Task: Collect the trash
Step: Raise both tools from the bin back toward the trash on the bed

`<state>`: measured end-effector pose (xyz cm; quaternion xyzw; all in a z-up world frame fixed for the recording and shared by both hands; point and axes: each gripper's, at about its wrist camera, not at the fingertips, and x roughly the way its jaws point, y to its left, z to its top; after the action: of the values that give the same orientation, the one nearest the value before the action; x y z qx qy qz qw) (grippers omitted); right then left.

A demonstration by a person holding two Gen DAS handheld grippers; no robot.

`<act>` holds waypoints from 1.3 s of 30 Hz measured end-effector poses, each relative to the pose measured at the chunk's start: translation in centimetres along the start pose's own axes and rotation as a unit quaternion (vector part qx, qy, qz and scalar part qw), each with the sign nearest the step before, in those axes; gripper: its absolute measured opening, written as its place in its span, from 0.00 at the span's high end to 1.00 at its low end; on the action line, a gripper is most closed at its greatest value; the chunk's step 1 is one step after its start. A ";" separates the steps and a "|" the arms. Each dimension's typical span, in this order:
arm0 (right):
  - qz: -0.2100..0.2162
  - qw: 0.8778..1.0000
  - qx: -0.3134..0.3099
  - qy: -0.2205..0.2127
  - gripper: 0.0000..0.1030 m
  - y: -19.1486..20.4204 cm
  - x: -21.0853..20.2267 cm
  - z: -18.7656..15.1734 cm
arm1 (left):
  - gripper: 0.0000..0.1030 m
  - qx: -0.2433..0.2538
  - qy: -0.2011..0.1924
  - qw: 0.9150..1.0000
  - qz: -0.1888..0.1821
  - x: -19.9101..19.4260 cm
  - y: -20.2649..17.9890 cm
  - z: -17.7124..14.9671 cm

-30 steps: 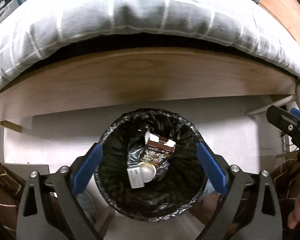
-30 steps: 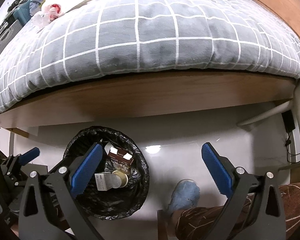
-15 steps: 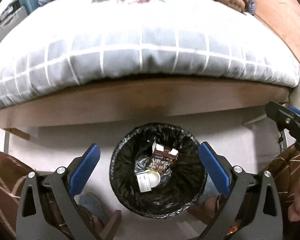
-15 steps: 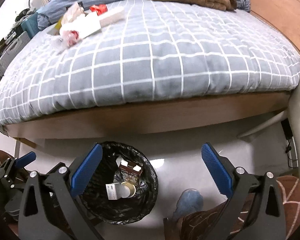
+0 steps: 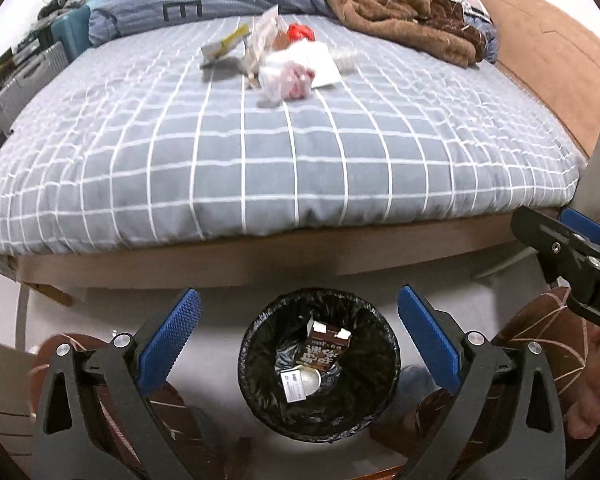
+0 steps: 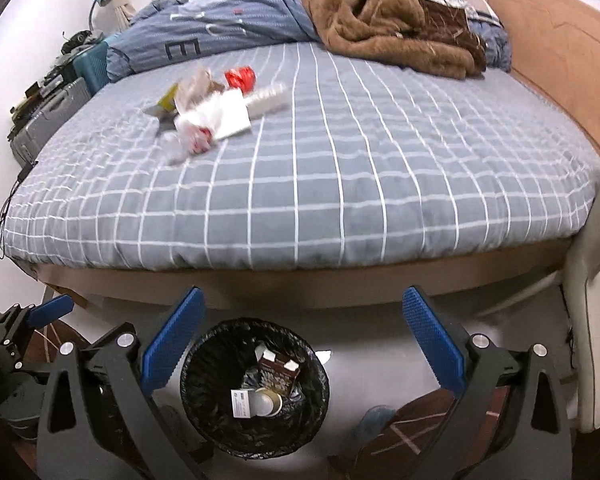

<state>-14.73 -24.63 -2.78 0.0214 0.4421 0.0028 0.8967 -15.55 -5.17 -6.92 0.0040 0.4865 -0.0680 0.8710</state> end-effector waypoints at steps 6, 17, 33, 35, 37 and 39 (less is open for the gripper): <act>0.002 1.000 -0.009 -0.014 0.07 0.5 -1.4 1.3 | 0.06 -0.005 -0.010 1.000 0.002 -1.4 0.8 1.0; 0.005 0.999 -0.021 -0.037 0.07 1.7 -3.8 3.3 | 0.06 -0.019 -0.033 0.999 0.003 -4.6 2.3 2.9; 0.012 0.999 -0.032 -0.037 0.07 2.7 -2.9 4.0 | 0.06 -0.028 -0.042 0.999 0.002 -5.3 3.1 4.1; 0.012 0.999 -0.032 -0.035 0.07 2.6 -2.5 4.4 | 0.06 -0.031 -0.041 0.999 0.004 -5.1 3.4 4.6; 0.012 0.999 -0.029 -0.033 0.07 2.5 -1.9 4.9 | 0.06 -0.033 -0.040 0.999 0.006 -4.6 3.8 5.4; 0.013 0.999 -0.025 -0.030 0.07 2.1 -1.1 5.5 | 0.06 -0.033 -0.040 0.999 0.010 -4.1 4.1 6.3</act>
<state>-11.00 -22.71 1.50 0.0045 0.4144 0.0249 0.9098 -11.82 -1.06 -0.37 -0.0223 0.4532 -0.0430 0.8901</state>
